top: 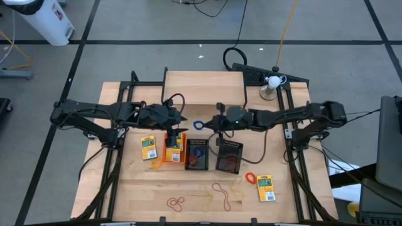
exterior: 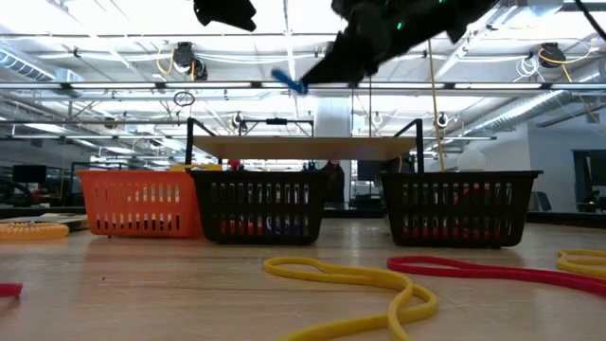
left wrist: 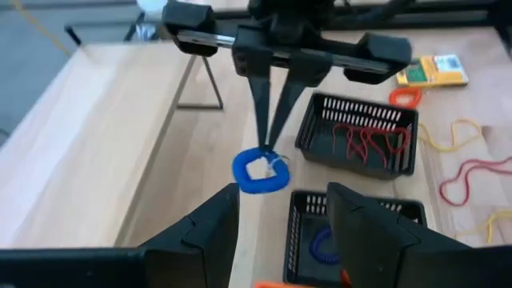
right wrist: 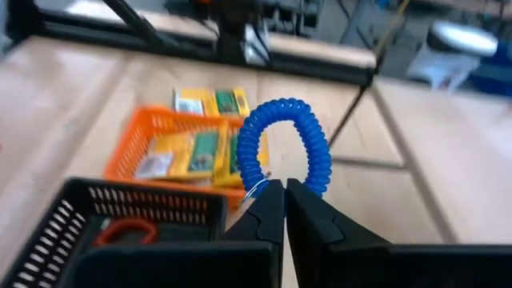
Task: Pick & Place Office Desk Supplies
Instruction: Put the blue spring rubber band into the left black bin
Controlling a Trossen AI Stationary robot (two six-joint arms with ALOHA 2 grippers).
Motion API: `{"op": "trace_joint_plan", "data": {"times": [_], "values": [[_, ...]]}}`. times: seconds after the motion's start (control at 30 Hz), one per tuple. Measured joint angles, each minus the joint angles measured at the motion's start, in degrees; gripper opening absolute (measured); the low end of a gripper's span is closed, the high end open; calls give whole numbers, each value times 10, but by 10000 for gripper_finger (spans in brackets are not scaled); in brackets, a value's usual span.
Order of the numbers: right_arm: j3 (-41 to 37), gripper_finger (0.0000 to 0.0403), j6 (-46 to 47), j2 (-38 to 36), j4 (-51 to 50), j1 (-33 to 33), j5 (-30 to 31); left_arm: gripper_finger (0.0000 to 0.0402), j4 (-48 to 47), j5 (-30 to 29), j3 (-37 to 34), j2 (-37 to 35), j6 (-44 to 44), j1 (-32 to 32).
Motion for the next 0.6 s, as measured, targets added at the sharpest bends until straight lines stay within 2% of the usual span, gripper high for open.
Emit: {"op": "trace_joint_plan", "data": {"times": [0.17, 0.3, 0.5, 0.6], "values": [[0, 0, -35, -17, 29, 17, 0, 186, 55, -1, 0, 0, 16, 2], [0, 0, -42, -17, 45, 25, -1, 186, 62, -1, 0, 0, 15, 2], [-23, 0, 23, -17, 54, 42, -5, 186, 54, -1, 0, 0, 8, -2], [-61, 0, 68, -17, 106, 60, -19, 186, 54, -1, 0, 0, 11, -6]]}}
